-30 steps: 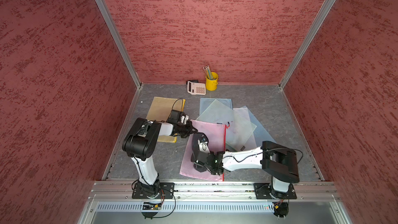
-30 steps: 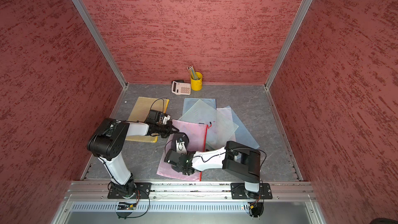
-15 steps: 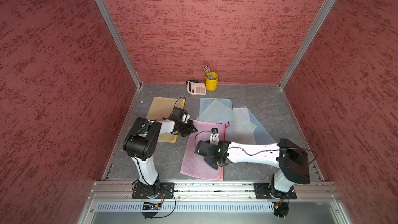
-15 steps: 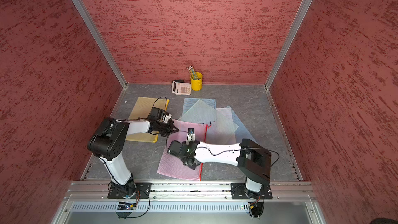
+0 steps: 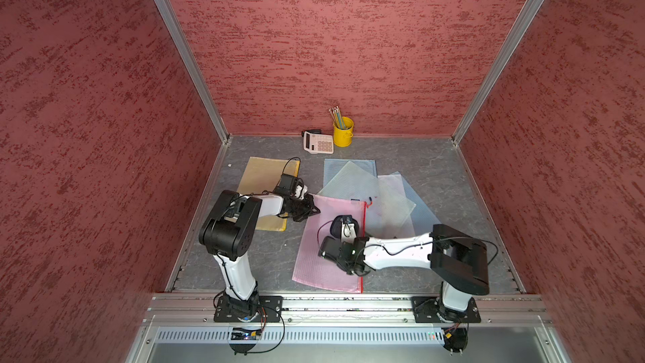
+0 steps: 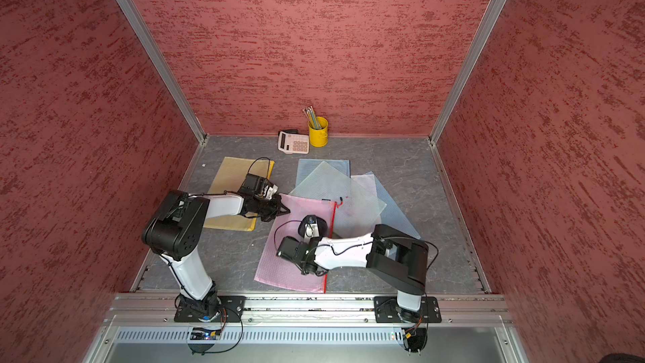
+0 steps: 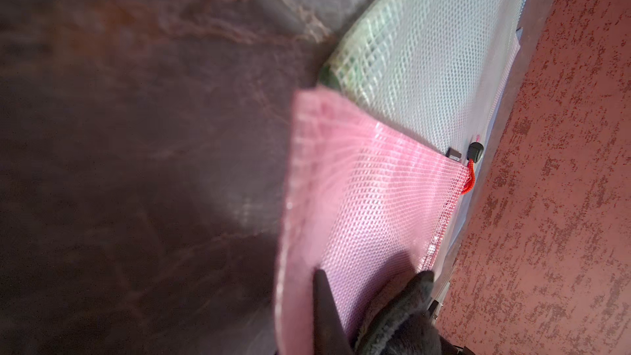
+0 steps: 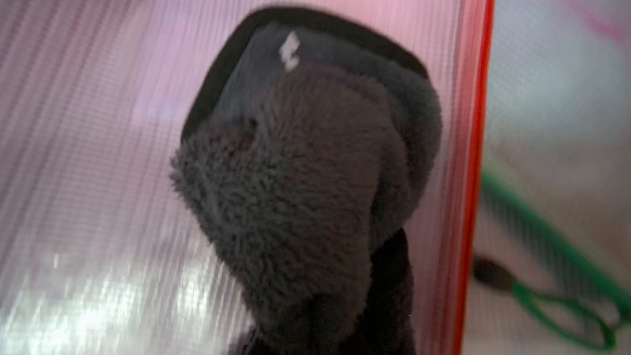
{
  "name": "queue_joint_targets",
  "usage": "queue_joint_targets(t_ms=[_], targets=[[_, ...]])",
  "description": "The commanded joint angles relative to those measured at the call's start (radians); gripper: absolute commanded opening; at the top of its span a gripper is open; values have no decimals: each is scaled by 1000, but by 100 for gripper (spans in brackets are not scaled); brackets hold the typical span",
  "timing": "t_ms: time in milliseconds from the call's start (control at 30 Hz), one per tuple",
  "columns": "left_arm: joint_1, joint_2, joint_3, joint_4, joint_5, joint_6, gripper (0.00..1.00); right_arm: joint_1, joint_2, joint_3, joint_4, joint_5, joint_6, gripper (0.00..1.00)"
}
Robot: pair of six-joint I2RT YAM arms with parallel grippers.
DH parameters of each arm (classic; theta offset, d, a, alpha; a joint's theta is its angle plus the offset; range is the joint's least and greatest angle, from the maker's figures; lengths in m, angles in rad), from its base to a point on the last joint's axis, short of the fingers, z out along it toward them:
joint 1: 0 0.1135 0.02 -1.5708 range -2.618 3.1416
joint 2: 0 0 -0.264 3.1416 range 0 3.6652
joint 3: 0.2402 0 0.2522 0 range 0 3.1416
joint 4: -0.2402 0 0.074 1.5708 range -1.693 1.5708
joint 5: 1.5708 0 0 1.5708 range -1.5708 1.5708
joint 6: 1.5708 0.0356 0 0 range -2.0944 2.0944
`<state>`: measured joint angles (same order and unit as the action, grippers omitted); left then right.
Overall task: Wipe the document bag
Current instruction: Wipe the dirt from the document bag.
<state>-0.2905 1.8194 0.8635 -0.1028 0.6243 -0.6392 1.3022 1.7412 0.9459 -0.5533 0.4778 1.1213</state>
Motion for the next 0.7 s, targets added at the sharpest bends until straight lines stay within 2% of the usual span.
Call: queue_joint_targets(t_ms=[0, 67, 133, 200, 333, 400, 500, 667], targets=[[2, 32, -2, -19, -12, -1, 0, 62, -97, -70, -260, -155, 141, 0], [1, 38, 10, -35, -6, 11, 0, 34, -158, -29, -323, -84, 111, 0], [1, 40, 20, -55, -7, 24, 0, -30, -182, 50, -285, -9, 16, 0], [-1, 30, 20, -67, -14, 34, 0, -84, -161, 134, -154, 34, -107, 0], [-1, -2, 17, -83, -31, 48, 0, -170, -9, 285, 84, 67, -306, 0], [-3, -11, 14, -87, -37, 52, 0, -239, 53, 296, 181, 98, -369, 0], [-7, -15, 14, -92, -41, 55, 0, -366, 123, 271, 299, 51, -417, 0], [-9, -44, 22, -120, -49, 68, 0, -499, 182, 278, 241, 93, -456, 0]])
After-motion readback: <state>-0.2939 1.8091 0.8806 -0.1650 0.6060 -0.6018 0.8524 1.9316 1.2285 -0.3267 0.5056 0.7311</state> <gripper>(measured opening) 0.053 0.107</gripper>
